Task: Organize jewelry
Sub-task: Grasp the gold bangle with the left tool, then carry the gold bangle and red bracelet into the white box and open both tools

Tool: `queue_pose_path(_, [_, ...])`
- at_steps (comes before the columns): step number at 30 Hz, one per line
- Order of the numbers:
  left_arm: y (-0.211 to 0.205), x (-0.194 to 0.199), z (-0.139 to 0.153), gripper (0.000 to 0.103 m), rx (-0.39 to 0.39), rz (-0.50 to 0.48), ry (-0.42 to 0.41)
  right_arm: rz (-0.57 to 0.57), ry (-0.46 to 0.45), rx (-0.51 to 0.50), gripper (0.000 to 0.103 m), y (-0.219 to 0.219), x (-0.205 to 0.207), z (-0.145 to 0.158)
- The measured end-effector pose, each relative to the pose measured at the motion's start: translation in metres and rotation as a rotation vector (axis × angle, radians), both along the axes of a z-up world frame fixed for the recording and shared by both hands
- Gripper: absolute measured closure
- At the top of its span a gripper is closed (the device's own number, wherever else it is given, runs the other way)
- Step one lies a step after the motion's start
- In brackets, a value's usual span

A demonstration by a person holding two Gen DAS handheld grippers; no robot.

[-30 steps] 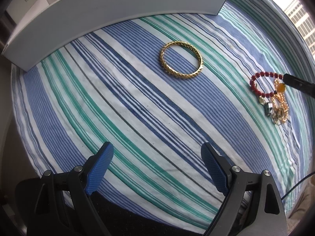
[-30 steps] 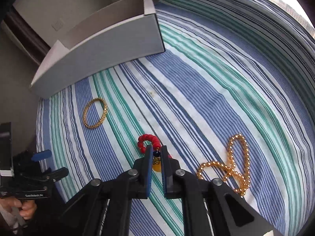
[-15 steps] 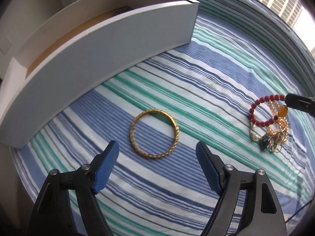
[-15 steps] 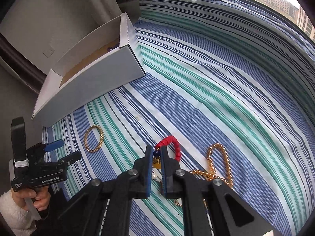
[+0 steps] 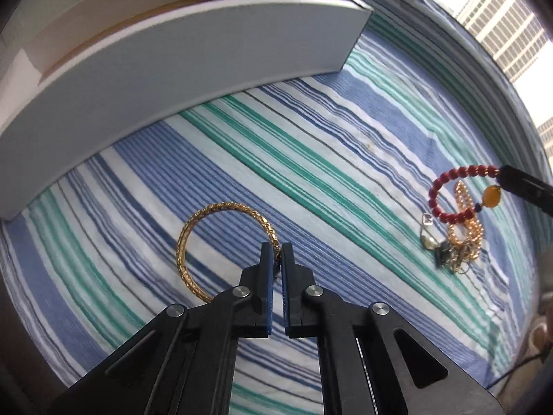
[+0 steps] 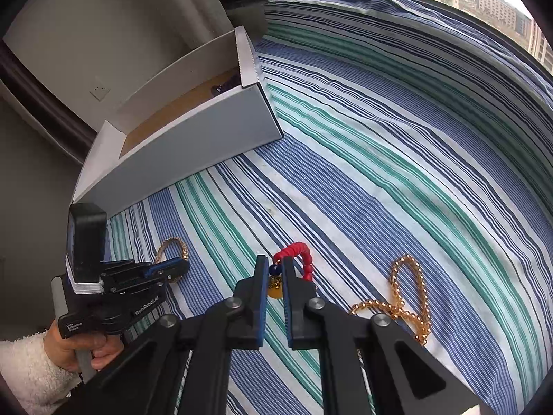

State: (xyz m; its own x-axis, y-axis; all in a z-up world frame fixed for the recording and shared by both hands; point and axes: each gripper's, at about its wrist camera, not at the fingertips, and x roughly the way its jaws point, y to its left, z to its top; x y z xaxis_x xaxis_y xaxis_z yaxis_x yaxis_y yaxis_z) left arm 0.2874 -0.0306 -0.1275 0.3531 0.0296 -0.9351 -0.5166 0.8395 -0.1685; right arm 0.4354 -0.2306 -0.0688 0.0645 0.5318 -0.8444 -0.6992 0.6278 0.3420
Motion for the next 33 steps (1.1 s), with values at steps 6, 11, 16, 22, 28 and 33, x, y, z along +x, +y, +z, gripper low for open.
queue_pose_path(6, [0.017, -0.050, 0.049, 0.102, -0.028, 0.095, -0.092, 0.048, 0.021, 0.049, 0.095, 0.016, -0.010, 0.016])
queue_pose_path(11, [0.037, -0.087, 0.088, 0.102, -0.014, 0.191, -0.143, 0.123, 0.007, 0.107, 0.095, 0.045, -0.024, 0.038])
queue_pose_path(16, [0.073, -0.114, 0.118, 0.101, -0.002, 0.278, -0.165, 0.226, -0.010, 0.163, 0.095, 0.085, -0.045, 0.064])
queue_pose_path(22, [0.114, -0.145, 0.138, 0.101, 0.027, 0.374, -0.157, 0.360, -0.054, 0.234, 0.095, 0.139, -0.077, 0.099])
queue_pose_path(28, [0.148, -0.164, 0.146, 0.101, 0.053, 0.387, -0.101, 0.449, -0.055, 0.279, 0.095, 0.188, -0.104, 0.122])
queue_pose_path(33, [0.189, -0.168, 0.155, 0.101, 0.056, 0.341, -0.102, 0.453, -0.049, 0.281, 0.095, 0.235, -0.117, 0.125])
